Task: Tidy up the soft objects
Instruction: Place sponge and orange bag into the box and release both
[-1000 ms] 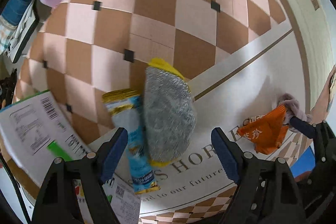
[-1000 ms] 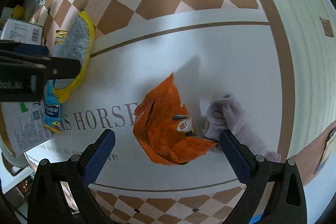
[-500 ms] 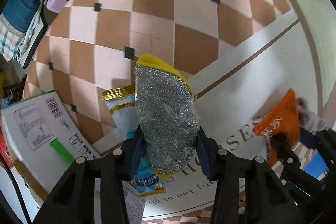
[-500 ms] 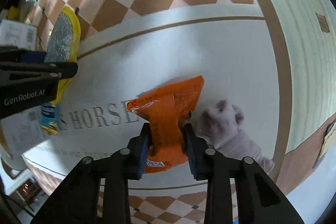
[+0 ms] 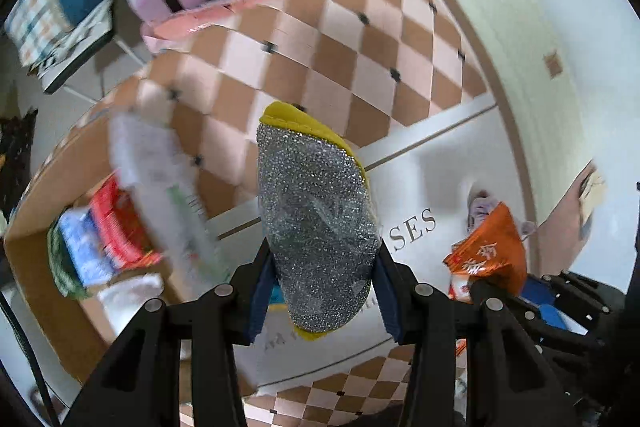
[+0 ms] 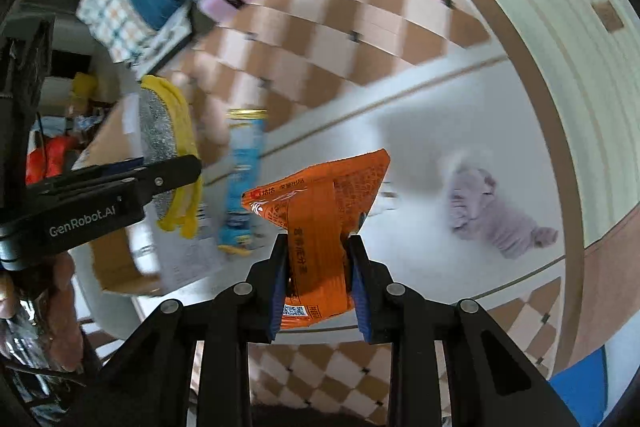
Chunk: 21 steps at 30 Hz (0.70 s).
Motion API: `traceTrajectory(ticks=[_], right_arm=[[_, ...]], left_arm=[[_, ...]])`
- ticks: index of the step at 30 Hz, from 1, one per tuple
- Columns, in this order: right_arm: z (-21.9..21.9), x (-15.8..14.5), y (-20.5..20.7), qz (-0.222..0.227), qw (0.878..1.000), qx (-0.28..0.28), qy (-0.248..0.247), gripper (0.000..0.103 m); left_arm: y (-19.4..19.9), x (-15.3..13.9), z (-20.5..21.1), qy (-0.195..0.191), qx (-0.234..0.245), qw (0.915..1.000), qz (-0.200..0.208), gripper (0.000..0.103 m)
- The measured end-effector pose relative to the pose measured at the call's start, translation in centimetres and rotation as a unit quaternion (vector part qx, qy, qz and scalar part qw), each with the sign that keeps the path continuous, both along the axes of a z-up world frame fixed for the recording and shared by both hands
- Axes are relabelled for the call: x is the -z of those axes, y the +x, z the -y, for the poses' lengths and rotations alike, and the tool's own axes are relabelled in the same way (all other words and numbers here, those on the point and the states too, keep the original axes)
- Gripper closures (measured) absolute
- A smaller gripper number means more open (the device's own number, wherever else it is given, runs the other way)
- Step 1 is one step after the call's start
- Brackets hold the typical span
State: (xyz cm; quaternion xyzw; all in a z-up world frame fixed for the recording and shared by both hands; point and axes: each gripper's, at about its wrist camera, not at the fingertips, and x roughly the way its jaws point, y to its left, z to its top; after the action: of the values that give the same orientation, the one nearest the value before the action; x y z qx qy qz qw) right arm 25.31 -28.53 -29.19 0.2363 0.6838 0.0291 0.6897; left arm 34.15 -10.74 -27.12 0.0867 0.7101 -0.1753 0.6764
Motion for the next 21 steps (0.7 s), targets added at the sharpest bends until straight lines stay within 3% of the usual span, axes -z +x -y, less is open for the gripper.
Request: traceTrajectory(ticks=[4, 9, 16, 21], right_arm=[[-7.1, -4.5, 0.0, 0.041, 0.998, -0.038, 0.018, 0.073], [-17.1, -7.1, 0.8, 0.069, 0.991, -0.104, 0.049, 0.073], [-30.6, -4.6, 2.8, 0.046, 0.983, -0.159, 0.081, 0.073], [-36.2, -0.9, 3.7, 0.014, 0.983, -0.164, 0.084, 0.073]], left_arm=[[-1.8, -4.8, -7.9, -0.019, -0.065, 0.9972, 0.033, 0.060], [-3.1, -6.8, -20.4, -0.016, -0.169, 0.9845, 0.045, 0.060], [-2.8, -2.7, -32.7, 0.020, -0.262, 0.9648, -0.015, 0.060], [-1.7, 0.6, -35.8, 0.030, -0.277, 0.9588, -0.057, 0.060]])
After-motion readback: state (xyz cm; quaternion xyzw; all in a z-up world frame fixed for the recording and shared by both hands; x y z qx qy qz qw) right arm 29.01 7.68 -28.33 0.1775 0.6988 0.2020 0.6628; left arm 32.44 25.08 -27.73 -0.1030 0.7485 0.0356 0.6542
